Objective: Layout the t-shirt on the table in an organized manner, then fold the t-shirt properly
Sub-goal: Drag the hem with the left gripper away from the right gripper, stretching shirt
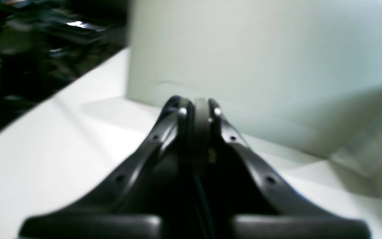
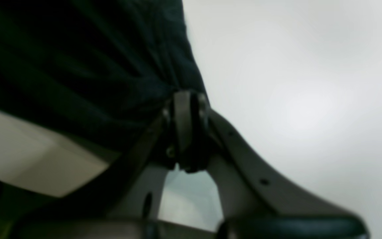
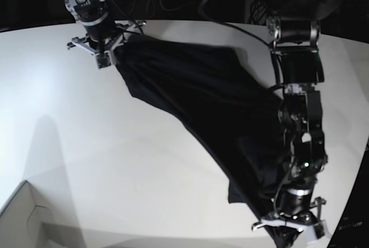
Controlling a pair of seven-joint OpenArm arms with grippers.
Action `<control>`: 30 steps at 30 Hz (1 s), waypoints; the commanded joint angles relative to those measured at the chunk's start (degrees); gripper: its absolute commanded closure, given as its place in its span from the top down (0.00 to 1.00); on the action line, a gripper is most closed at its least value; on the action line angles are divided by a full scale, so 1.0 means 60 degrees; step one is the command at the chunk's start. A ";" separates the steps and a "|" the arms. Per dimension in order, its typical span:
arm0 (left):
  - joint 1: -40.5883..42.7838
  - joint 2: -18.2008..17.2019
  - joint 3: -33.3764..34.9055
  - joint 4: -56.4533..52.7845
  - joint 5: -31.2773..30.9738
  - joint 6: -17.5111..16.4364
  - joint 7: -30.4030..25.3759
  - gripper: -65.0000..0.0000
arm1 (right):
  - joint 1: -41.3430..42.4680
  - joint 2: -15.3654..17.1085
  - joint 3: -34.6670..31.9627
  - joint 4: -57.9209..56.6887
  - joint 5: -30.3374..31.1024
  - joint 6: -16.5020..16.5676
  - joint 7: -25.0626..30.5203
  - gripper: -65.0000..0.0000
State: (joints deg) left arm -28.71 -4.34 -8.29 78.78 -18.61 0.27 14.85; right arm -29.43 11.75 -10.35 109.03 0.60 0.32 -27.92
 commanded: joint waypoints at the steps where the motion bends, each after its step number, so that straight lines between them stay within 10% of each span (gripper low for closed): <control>1: -0.0453 0.0042 0.0071 -0.0039 -0.0012 -0.0009 -0.0197 0.01 | -0.0025 0.0057 0.0033 0.0135 -0.0020 -0.0002 0.0178 0.00; 25: -0.2856 0.2223 0.1727 -0.4171 -0.0100 -0.0024 -0.0314 0.01 | -0.0187 -0.0676 0.0721 0.0150 -0.0005 -0.0002 0.0178 0.00; 30: -0.3340 0.2223 0.2723 -0.5519 -0.0759 0.0006 -0.1955 0.01 | -0.0318 -0.0691 0.0648 0.0150 -0.0005 -0.0002 0.0178 0.00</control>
State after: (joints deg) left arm -45.87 8.38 8.03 44.58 -23.38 0.71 4.47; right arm -30.98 7.46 -6.57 108.99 0.64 0.34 -27.90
